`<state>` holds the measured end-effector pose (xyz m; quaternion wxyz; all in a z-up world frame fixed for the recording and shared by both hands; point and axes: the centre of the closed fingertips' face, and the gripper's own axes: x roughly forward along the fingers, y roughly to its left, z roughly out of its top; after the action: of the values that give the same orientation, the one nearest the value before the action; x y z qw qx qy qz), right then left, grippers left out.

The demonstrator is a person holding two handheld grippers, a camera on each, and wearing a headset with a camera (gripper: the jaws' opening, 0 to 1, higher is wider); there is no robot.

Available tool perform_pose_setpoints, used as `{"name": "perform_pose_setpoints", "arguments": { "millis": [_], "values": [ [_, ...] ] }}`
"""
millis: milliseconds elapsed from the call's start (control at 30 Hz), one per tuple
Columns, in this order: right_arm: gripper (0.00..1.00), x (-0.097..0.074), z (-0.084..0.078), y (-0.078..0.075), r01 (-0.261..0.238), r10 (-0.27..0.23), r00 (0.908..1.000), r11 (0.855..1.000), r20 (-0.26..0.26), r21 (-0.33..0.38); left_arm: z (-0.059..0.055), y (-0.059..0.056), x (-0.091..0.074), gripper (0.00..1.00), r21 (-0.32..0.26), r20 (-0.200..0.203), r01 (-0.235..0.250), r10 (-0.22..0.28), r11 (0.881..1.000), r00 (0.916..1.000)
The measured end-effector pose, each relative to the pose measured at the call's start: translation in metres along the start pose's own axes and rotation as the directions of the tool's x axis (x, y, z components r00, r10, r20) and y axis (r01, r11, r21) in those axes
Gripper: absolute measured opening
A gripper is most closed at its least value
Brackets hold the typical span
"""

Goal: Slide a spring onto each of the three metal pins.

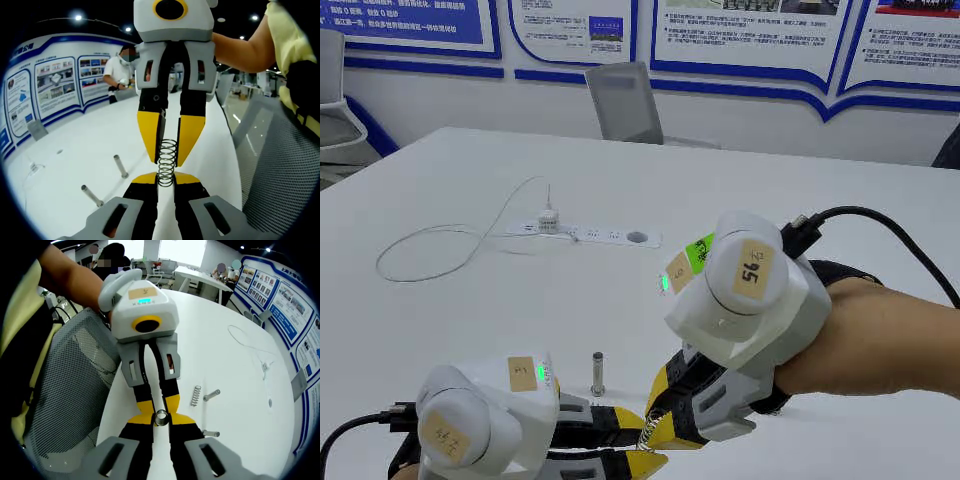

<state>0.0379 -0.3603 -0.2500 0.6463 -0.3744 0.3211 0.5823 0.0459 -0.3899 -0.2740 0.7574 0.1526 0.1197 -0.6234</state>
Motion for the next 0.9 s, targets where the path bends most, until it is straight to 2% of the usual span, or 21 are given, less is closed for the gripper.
{"name": "perform_pose_setpoints", "arguments": {
  "millis": [500, 900],
  "values": [
    [0.12, -0.006, -0.004, -0.008, 0.009, -0.009, 0.9999, 1.0, -0.006, 0.016, -0.002, 0.009, -0.009, 0.2, -0.034, 0.012, -0.03, 0.03, 0.999, 0.9995],
    [0.12, -0.021, -0.013, -0.027, 0.052, -0.051, 0.9986, 0.998, -0.014, 0.039, -0.014, 0.027, -0.033, 0.31, -0.098, 0.021, -0.119, 0.121, 0.988, 0.9924]
  ]
}}
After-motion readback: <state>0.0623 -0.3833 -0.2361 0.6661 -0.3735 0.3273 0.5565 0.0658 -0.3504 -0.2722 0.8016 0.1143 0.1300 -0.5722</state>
